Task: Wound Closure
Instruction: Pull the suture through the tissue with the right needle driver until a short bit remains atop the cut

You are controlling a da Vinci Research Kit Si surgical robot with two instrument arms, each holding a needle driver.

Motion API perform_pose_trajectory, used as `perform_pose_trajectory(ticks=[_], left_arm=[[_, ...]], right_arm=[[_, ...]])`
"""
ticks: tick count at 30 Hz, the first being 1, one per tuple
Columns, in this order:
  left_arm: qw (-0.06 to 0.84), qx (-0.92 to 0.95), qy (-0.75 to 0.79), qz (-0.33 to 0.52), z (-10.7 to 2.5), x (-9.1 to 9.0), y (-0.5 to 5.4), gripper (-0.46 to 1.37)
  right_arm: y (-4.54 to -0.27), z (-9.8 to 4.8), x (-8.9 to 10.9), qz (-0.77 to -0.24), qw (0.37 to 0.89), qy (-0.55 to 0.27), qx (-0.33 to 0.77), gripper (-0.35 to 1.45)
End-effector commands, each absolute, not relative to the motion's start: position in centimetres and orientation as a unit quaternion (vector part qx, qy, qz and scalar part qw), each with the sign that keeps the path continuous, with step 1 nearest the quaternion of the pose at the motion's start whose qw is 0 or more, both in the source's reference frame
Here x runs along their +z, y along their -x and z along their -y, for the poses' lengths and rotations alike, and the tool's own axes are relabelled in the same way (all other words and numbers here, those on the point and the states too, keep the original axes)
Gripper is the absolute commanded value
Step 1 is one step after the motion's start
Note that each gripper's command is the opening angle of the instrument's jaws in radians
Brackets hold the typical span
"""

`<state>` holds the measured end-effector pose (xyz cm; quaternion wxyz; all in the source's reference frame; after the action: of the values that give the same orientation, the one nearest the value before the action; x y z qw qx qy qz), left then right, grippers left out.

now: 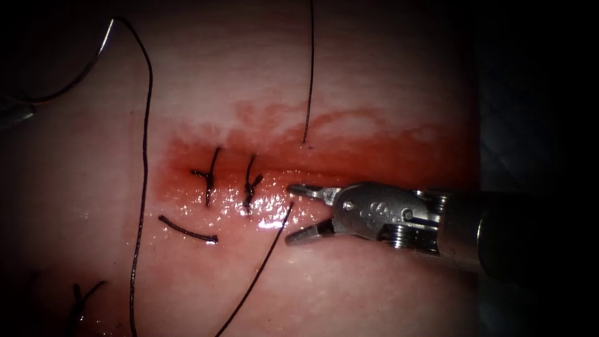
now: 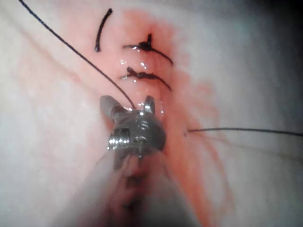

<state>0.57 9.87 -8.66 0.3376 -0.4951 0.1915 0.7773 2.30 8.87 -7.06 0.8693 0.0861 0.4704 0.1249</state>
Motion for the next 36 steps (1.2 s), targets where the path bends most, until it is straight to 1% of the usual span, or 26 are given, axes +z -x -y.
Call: perform_pose_trajectory(ticks=[1,3,4,5,6,7,12,20,24,36], left_arm=[[0.336,0.778,0.496,-0.19,-9.9,-8.7,-0.57,-0.35],[0.336,0.778,0.496,-0.19,-9.9,-8.7,-0.57,-0.35],[0.336,0.778,0.496,-0.19,-9.9,-8.7,-0.57,-0.35],[0.336,0.778,0.496,-0.19,-9.9,-8.7,-0.57,-0.35],[0.336,0.778,0.497,-0.189,-9.9,-8.7,-0.57,-0.35],[0.336,0.778,0.497,-0.189,-9.9,-8.7,-0.57,-0.35],[0.336,0.778,0.497,-0.189,-9.8,-8.7,-0.57,-0.35],[0.335,0.779,0.495,-0.188,-9.9,-8.7,-0.56,-0.35],[0.334,0.781,0.494,-0.188,-9.9,-8.6,-0.55,-0.35],[0.331,0.787,0.487,-0.186,-9.9,-8.5,-0.48,-0.35]], right_arm=[[-2.3,-8.9,-7.1,-0.47,0.869,-0.087,0.125,0.96],[-2.3,-8.9,-7.0,-0.47,0.87,-0.085,0.122,0.81],[-2.31,-8.8,-7.0,-0.47,0.87,-0.084,0.122,0.66],[-2.31,-8.8,-7.0,-0.471,0.87,-0.086,0.121,0.45],[-2.32,-8.8,-7.0,-0.474,0.868,-0.091,0.118,-0.15],[-2.33,-8.8,-7.0,-0.474,0.867,-0.096,0.115,-0.35],[-2.37,-8.8,-7.0,-0.468,0.87,-0.123,0.088,-0.35],[-2.23,-8.6,-7.1,-0.455,0.876,-0.144,0.067,-0.35],[-2.2,-8.4,-7.3,-0.437,0.88,-0.179,0.041,-0.35],[-2.46,-7.8,-8.2,-0.413,0.883,-0.221,-0.015,-0.35]])
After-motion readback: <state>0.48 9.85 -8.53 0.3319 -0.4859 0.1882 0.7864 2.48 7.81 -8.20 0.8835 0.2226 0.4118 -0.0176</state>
